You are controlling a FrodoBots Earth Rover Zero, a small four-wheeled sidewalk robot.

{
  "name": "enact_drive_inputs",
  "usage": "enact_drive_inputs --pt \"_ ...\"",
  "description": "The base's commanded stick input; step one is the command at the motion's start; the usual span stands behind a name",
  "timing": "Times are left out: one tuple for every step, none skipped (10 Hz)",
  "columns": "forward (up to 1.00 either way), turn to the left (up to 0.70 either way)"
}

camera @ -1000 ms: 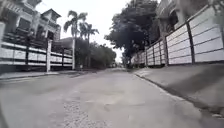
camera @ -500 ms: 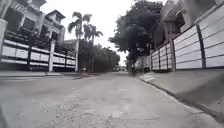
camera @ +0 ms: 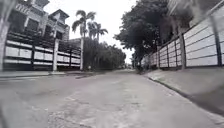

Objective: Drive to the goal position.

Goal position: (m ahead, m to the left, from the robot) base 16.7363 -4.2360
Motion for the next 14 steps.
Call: enact_drive_inputs --pt "0.7 0.35" --pt "0.7 0.35" --pt "0.7 0.35" --pt "0.7 0.35" --pt "0.7 0.34" --pt "0.7 0.0" --pt "0.7 0.0" --pt "0.7 0.0" --pt "0.7 0.0" --pt "0.7 0.0" --pt "0.7 0.0" --pt "0.7 0.0" --pt "0.7 0.0" --pt "0.7 0.0"
